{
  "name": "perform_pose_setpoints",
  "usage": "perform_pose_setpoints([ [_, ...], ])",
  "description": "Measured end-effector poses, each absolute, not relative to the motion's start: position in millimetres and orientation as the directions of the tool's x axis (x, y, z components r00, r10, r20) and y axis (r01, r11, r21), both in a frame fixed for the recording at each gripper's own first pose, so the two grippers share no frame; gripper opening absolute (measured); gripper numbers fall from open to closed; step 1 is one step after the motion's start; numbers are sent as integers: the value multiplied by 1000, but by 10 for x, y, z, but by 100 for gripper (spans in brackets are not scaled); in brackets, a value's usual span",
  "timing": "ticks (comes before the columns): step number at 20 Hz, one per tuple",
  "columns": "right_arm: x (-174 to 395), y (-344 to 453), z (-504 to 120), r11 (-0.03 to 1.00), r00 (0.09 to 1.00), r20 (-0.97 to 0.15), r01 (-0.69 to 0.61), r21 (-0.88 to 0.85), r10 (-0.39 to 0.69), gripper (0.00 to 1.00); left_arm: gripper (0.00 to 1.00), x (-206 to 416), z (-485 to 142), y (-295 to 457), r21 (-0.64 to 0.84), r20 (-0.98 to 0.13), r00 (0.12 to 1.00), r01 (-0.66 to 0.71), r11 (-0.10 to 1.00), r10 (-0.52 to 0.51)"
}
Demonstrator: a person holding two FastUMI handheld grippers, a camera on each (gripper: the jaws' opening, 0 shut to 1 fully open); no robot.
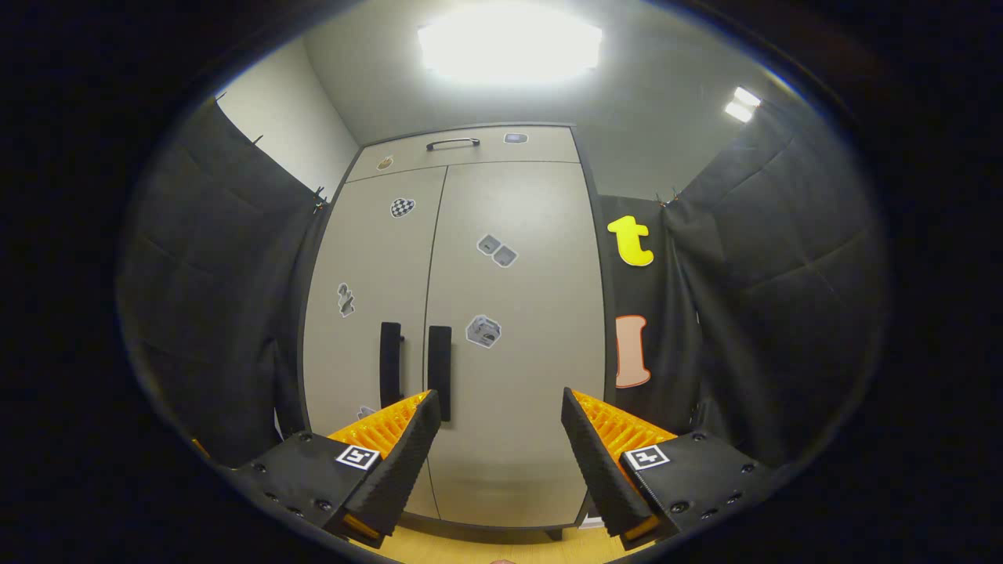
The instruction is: Open the right door of the double-door shoe cabinet with the right hand, and open the left door with the left hand.
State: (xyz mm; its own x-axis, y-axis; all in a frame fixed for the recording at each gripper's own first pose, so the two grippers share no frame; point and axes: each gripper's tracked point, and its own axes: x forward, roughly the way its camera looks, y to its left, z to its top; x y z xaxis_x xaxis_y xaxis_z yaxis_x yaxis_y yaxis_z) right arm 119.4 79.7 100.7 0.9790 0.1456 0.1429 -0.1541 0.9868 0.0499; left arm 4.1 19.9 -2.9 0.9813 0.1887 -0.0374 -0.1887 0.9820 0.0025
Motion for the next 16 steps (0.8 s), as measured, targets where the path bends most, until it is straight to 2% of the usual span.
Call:
perform_pose_setpoints([
  [5, 1453, 1127, 1222, 967, 957, 192, -236, 91, 216, 97, 90, -227, -50, 529, -2, -51, 962, -270, 963, 269],
  [10, 1820, 1294, 1404, 976, 948, 245, -216, 30, 203, 97, 90, -401, -57, 773, 4, -57, 940, -338, 941, 337],
  [16, 2155, 1557, 1236, 973, 963, 169, -224, 50, 212, 97, 90, -490, -51, 867, 5, -61, 924, -378, 926, 378],
])
